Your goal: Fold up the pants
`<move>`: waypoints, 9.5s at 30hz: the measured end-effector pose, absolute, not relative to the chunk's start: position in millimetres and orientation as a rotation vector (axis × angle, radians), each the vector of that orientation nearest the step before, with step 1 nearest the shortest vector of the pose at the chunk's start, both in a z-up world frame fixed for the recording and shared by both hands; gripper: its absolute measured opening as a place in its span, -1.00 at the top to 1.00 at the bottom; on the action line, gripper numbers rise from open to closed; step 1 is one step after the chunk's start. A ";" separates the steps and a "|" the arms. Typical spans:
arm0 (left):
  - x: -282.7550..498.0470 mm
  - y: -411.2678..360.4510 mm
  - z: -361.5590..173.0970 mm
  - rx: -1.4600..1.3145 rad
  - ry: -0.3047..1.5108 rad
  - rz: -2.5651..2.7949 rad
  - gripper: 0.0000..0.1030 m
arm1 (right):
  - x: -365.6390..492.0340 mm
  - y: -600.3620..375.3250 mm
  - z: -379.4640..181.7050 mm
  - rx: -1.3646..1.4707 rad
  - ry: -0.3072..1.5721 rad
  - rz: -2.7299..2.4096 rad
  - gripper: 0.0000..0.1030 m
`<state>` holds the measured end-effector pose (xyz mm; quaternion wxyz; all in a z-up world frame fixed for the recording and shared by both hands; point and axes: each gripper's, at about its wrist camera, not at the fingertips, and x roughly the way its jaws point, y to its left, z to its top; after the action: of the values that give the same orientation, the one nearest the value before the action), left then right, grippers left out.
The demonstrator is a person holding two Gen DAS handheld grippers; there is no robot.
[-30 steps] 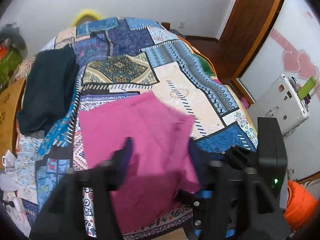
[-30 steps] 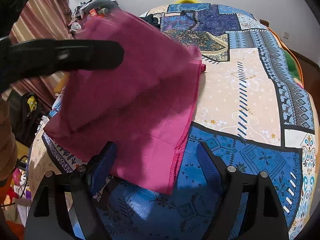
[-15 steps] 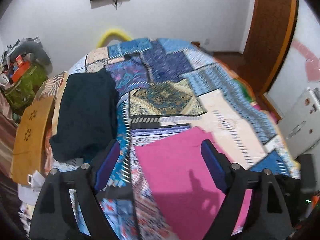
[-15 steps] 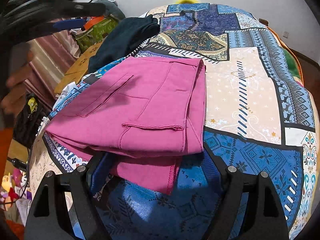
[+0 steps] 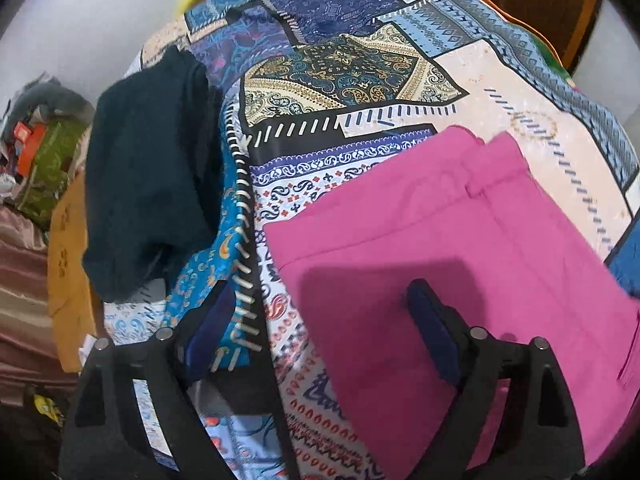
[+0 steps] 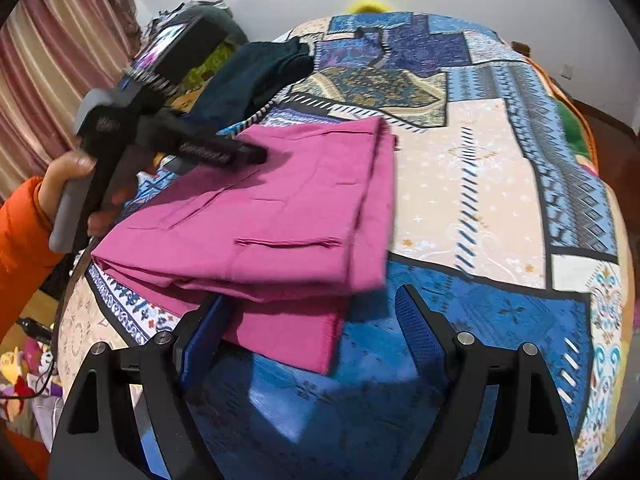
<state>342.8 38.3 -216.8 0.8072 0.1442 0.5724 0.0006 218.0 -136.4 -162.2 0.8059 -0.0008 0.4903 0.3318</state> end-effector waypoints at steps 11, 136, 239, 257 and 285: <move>283.1 44.2 -204.3 0.306 1.203 0.003 -0.73 | 215.2 -176.1 -134.0 0.023 0.989 0.616 -0.57; 298.8 140.3 -206.9 -0.056 1.125 -0.072 0.69 | 294.5 -107.3 -198.4 0.056 1.234 0.728 0.52; 54.4 173.5 54.3 -0.079 0.212 0.267 -1.00 | 135.1 -29.6 77.8 0.038 0.212 0.741 -0.70; 41.8 170.8 47.9 -0.078 0.224 0.286 -1.00 | 122.3 -44.8 71.2 0.064 0.205 0.701 -1.00; 48.4 173.4 45.0 -0.057 0.239 0.266 -1.00 | 121.4 -49.9 65.7 0.057 0.236 0.705 -1.00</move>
<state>48.4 173.4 45.0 0.9837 -0.0285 0.1187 0.1320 121.4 -49.9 65.7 0.9312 0.0278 0.1155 0.3445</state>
